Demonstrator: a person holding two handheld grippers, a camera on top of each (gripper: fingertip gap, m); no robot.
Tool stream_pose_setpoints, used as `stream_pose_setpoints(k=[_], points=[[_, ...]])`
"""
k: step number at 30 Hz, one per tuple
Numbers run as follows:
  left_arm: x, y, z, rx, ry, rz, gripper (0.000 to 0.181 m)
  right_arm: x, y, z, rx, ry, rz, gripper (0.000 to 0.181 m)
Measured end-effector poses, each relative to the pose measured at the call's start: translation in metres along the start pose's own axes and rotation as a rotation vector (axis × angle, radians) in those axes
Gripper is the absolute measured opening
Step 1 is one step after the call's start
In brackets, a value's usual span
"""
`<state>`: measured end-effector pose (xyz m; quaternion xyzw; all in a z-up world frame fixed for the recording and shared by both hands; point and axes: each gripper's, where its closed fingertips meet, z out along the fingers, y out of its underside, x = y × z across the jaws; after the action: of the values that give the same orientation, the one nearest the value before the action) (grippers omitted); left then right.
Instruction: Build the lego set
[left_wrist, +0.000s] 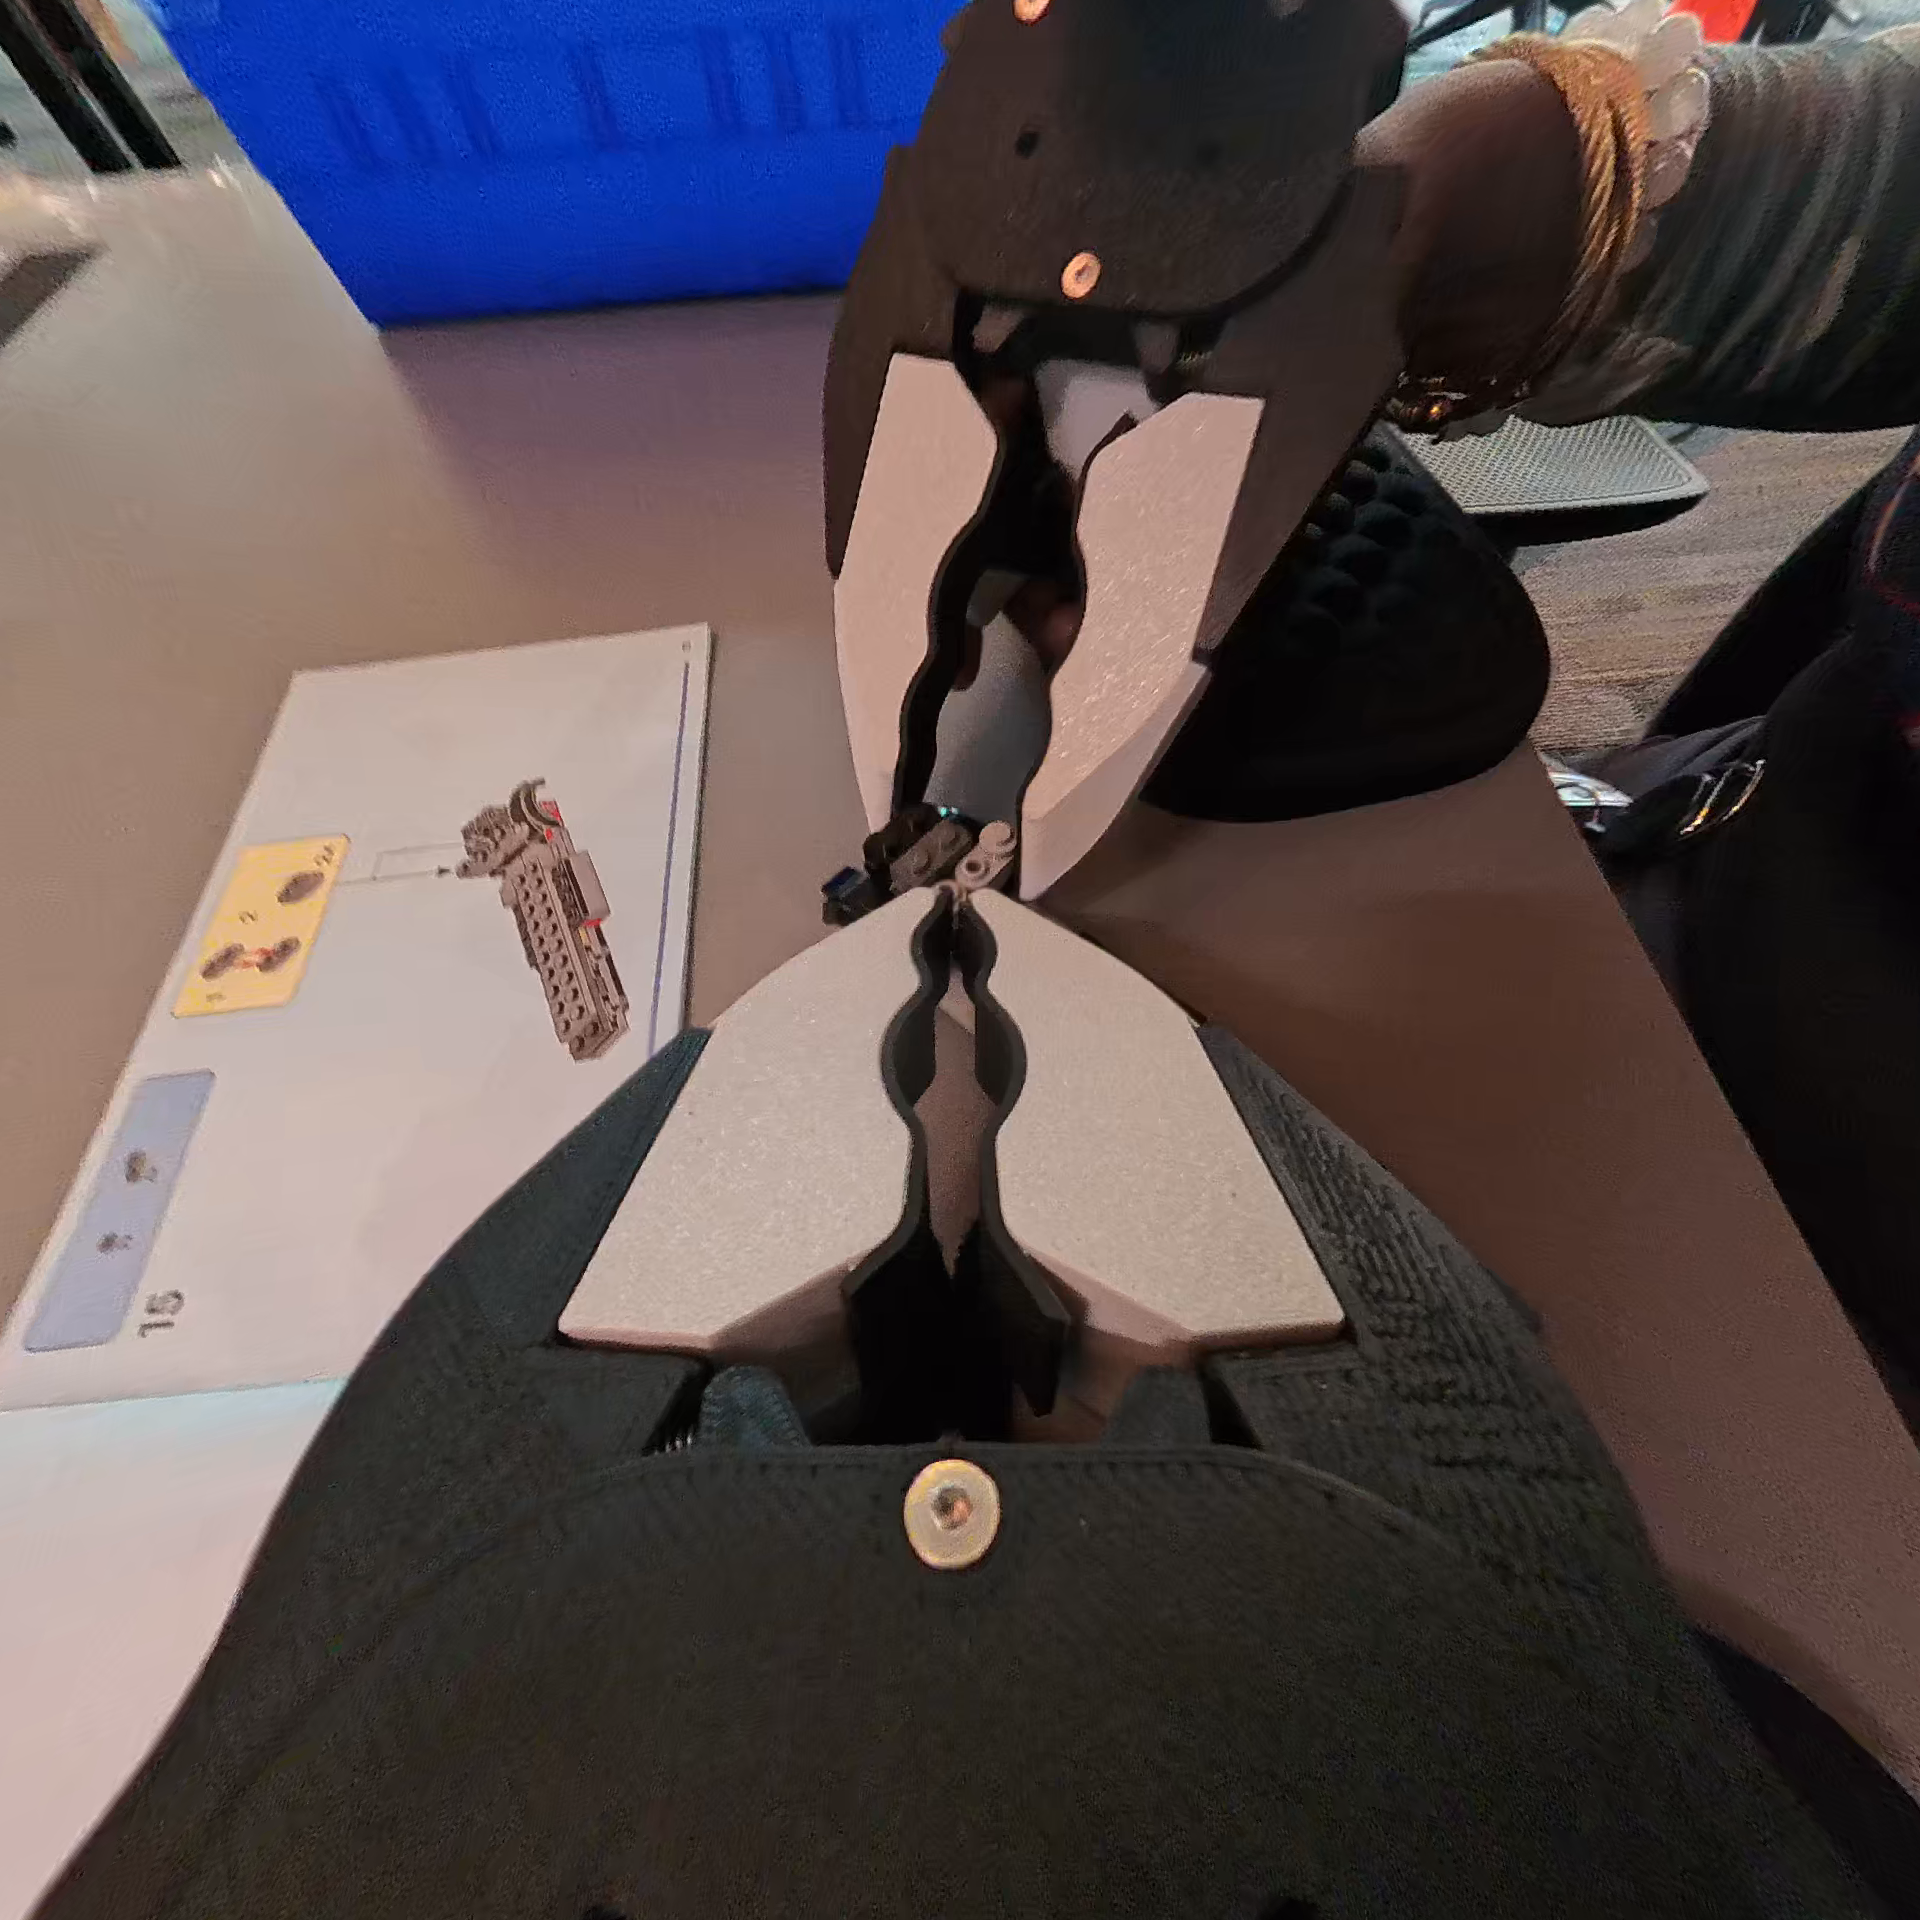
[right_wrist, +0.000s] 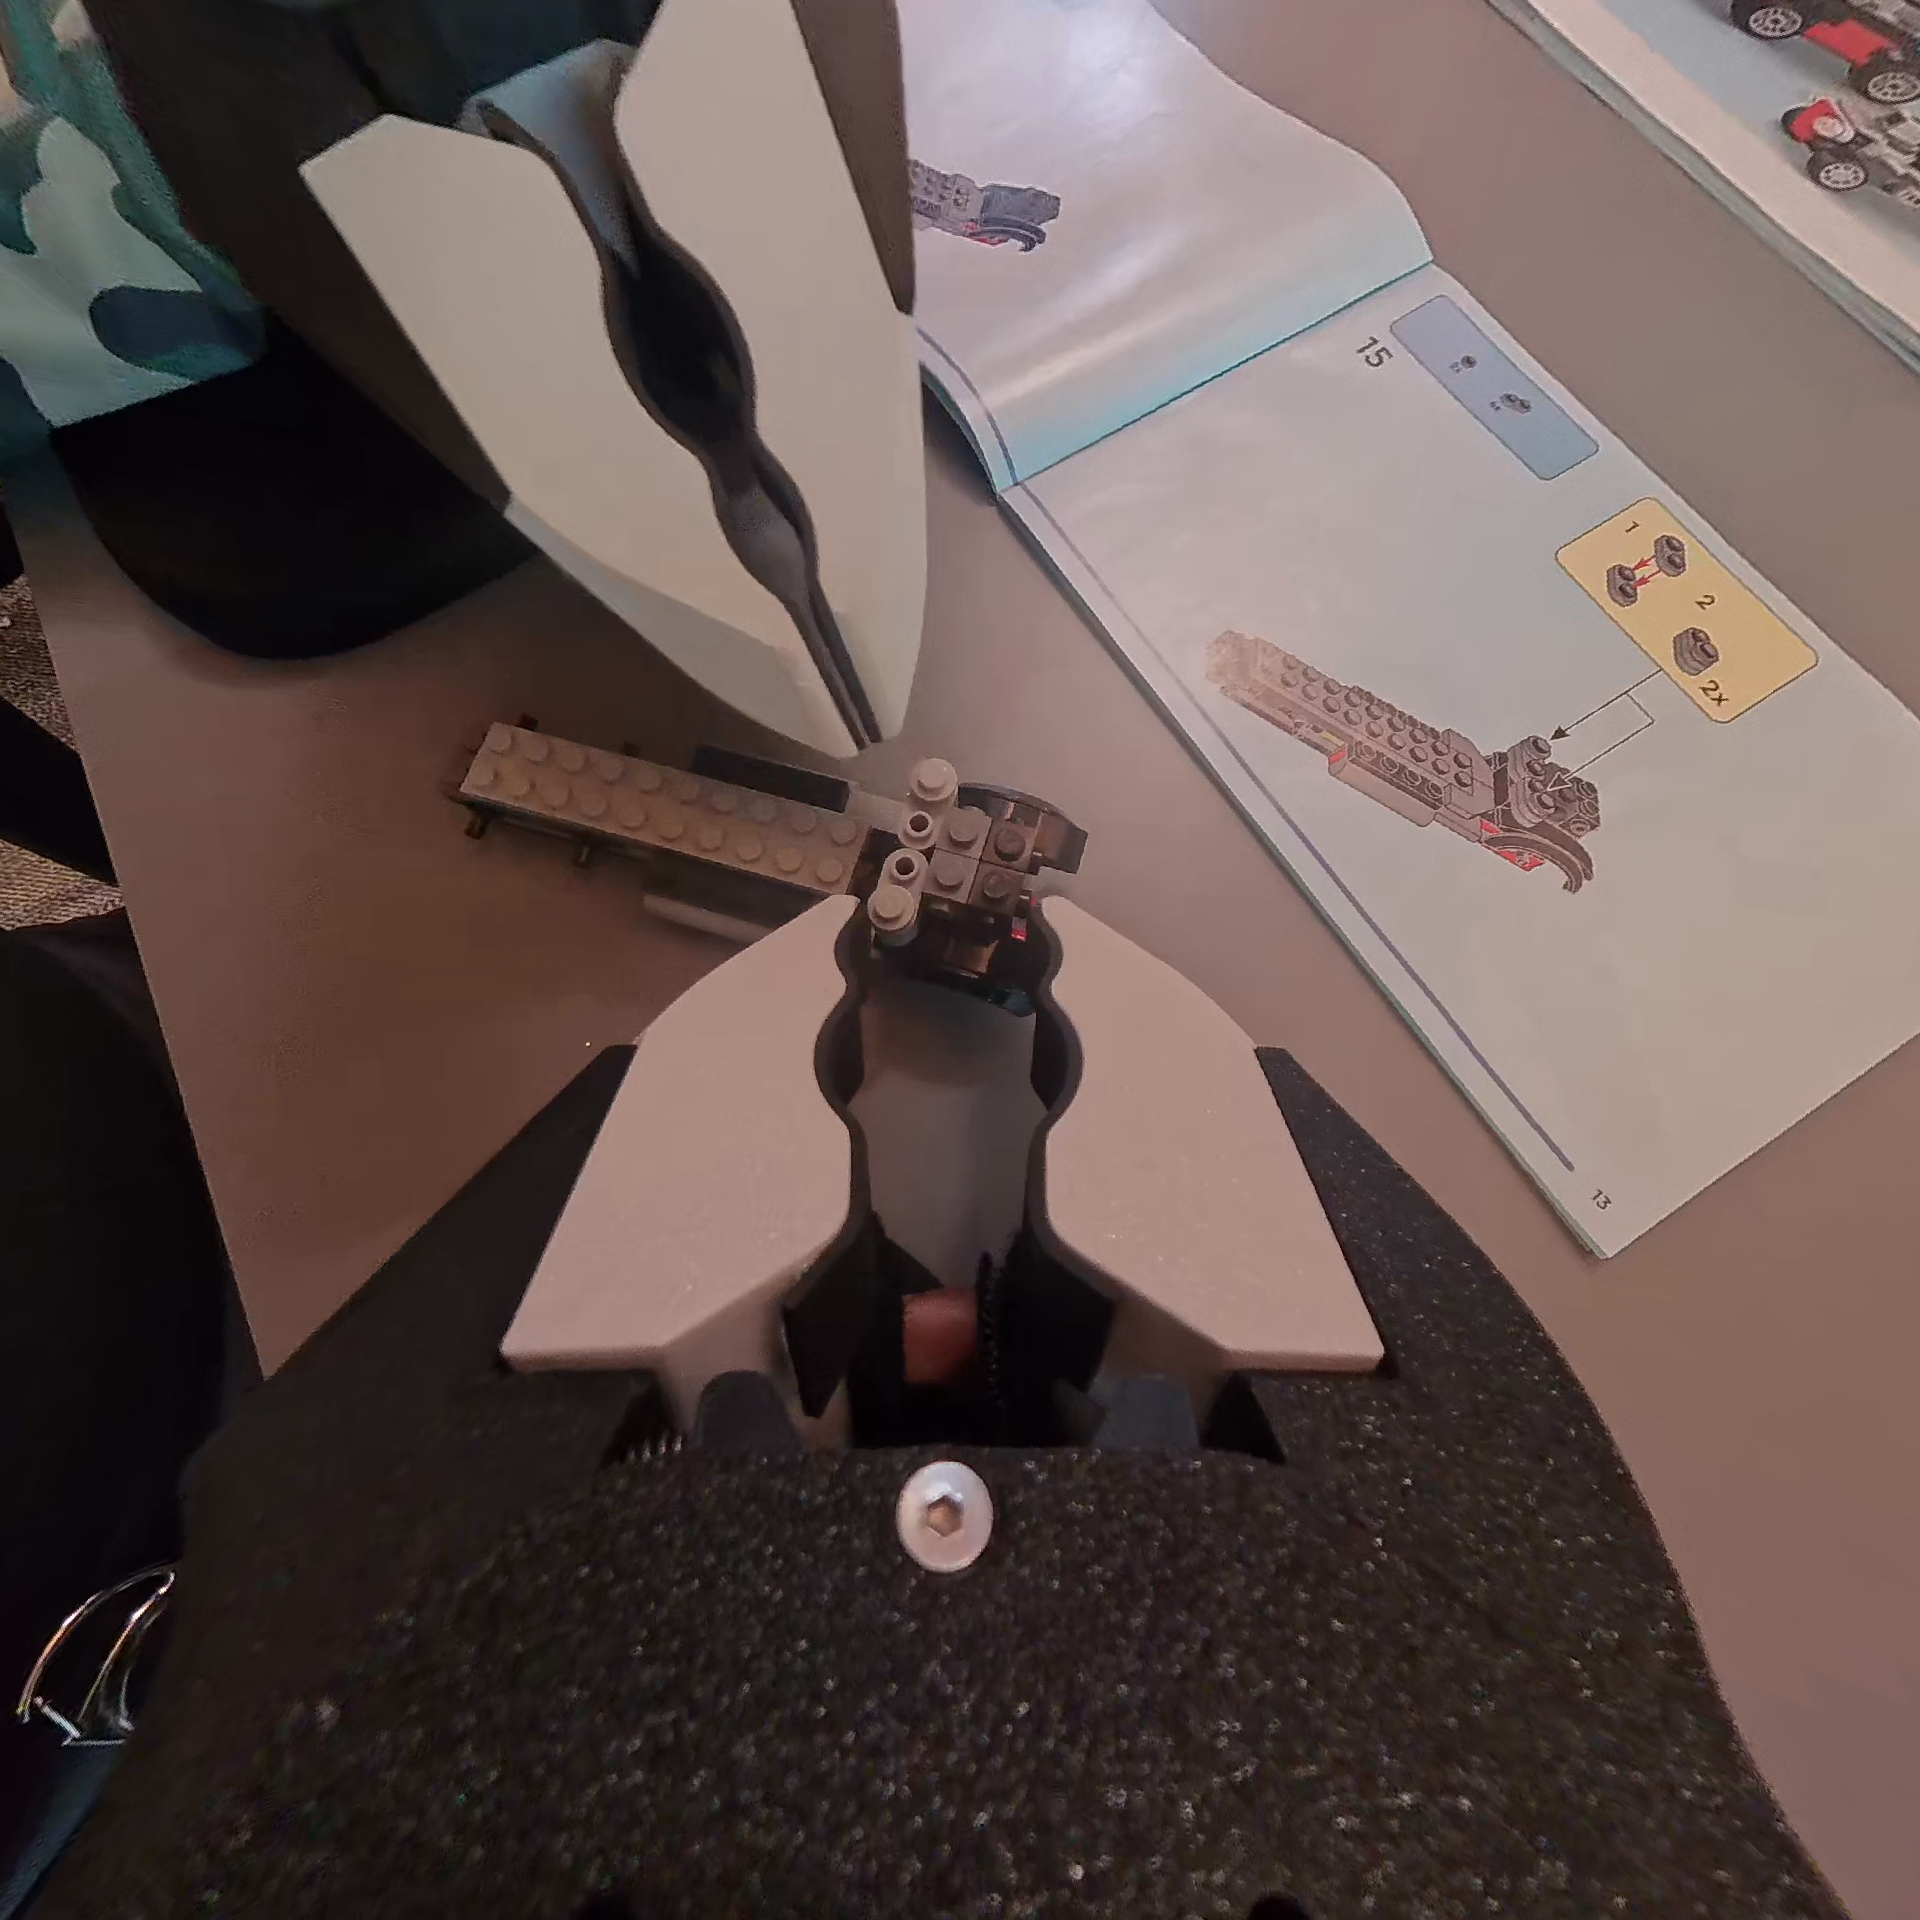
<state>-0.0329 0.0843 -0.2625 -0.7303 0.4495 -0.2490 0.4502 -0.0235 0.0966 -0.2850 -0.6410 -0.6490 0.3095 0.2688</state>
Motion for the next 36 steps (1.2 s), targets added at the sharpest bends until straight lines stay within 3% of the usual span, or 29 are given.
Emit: stream_pose_setpoints(k=[5,9,36], points=[[0.011,-0.011,0.005,0.032,-0.037,0.175,0.0,0.0,0.0,0.0,0.001,-0.001,0.002,0.028],[0.01,0.005,0.013,-0.071,-0.037,0.172,0.0,0.0,0.0,0.0,0.001,-0.001,0.001,0.028],[0.01,0.01,0.016,-0.099,-0.037,0.135,0.0,0.0,0.0,0.001,0.002,0.004,-0.001,0.028]])
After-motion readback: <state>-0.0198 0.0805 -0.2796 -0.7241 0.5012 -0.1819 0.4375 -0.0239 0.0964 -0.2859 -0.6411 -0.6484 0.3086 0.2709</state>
